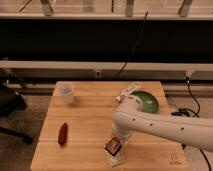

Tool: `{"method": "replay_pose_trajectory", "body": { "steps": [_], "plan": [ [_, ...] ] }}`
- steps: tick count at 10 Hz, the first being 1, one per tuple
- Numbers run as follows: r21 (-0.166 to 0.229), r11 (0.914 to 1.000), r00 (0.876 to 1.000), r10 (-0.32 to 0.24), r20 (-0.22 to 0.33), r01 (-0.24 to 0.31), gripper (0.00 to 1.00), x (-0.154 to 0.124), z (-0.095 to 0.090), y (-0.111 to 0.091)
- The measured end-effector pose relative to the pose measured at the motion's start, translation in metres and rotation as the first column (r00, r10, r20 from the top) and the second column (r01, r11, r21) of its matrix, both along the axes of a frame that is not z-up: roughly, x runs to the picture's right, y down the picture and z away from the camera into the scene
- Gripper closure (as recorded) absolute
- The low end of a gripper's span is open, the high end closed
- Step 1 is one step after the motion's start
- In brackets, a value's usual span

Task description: Place the eraser on the white sponge

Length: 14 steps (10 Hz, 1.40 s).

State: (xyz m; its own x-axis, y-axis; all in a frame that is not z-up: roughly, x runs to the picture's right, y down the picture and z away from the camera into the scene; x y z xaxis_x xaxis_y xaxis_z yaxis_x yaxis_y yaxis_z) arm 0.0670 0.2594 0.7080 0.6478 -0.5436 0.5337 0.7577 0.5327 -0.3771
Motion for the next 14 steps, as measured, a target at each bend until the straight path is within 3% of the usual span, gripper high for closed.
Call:
{"method": "replay_pose_trajectory", "body": {
  "steps": [2, 4, 8, 14],
  "plan": [
    [-0.006, 1.0, 1.0, -0.001, -0.007, 0.001, 0.86, 0.001, -0.001, 0.005],
    [-0.018, 0.9998, 1.0, 0.0, -0.012, 0.0, 0.61, 0.001, -0.004, 0.013],
    [-0.035, 0.9994, 1.0, -0.002, -0.009, 0.001, 0.23, -0.003, -0.008, 0.021],
    [-0.043, 0.999, 1.0, 0.01, -0.012, -0.01, 0.2, -0.005, -0.012, 0.024]
  ]
}}
